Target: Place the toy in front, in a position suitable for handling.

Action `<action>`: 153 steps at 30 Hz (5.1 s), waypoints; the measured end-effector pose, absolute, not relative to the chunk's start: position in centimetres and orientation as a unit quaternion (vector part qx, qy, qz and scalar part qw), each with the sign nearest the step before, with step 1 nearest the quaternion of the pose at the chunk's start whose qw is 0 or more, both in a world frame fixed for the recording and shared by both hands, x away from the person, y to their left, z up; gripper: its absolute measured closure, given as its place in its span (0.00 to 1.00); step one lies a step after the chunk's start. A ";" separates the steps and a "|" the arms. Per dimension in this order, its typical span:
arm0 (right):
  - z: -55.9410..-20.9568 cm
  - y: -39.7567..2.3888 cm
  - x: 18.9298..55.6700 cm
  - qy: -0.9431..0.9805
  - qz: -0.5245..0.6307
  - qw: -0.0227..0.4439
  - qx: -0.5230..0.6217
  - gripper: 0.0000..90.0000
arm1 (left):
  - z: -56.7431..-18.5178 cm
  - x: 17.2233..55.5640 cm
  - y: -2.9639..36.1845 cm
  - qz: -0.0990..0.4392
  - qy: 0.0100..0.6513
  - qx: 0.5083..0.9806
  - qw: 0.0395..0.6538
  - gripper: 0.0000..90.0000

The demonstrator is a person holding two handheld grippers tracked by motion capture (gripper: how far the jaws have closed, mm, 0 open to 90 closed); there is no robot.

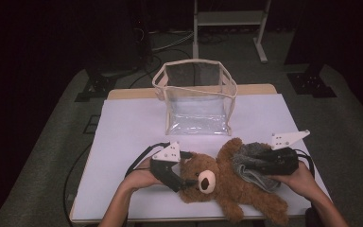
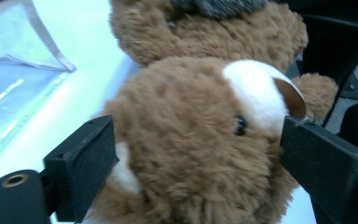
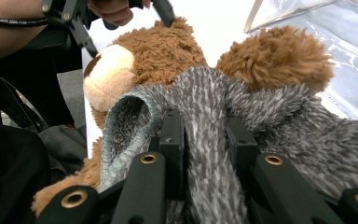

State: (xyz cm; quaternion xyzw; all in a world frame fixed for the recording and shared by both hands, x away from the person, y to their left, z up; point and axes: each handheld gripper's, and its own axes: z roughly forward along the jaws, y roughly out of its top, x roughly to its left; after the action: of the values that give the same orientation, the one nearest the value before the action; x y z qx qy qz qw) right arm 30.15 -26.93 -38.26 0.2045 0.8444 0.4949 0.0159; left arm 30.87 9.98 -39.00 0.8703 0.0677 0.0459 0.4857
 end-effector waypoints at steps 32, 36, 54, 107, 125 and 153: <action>-39.5 -27.1 27.9 0.836 0.510 0.032 0.199 0.81 | -41.8 31.6 7.2 -0.063 0.096 0.876 0.469 0.00; -39.6 -27.2 28.0 0.834 0.512 0.035 0.203 0.80 | -41.1 31.7 7.1 -0.052 0.089 0.882 0.459 0.14; -36.9 -23.9 34.9 0.839 0.500 0.044 0.209 0.80 | -35.8 36.7 10.1 0.088 0.078 0.902 0.414 0.36; -30.8 -14.7 36.3 0.901 0.422 -0.007 0.098 0.81 | -38.2 30.5 12.9 0.094 0.054 0.894 0.435 0.34; -34.4 -17.3 34.1 0.898 0.420 -0.025 0.130 0.82 | -38.7 31.1 14.1 0.080 0.091 0.875 0.468 0.42; -33.2 -14.3 36.1 0.917 0.386 -0.004 0.106 0.82 | -39.2 31.1 14.4 0.074 0.081 0.874 0.473 0.42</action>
State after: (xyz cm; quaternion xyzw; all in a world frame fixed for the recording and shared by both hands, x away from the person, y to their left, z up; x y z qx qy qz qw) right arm 36.07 -14.31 -33.16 0.1062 0.9165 0.3856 -0.0044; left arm 31.08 14.41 -39.19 0.8743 0.0813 0.0744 0.4728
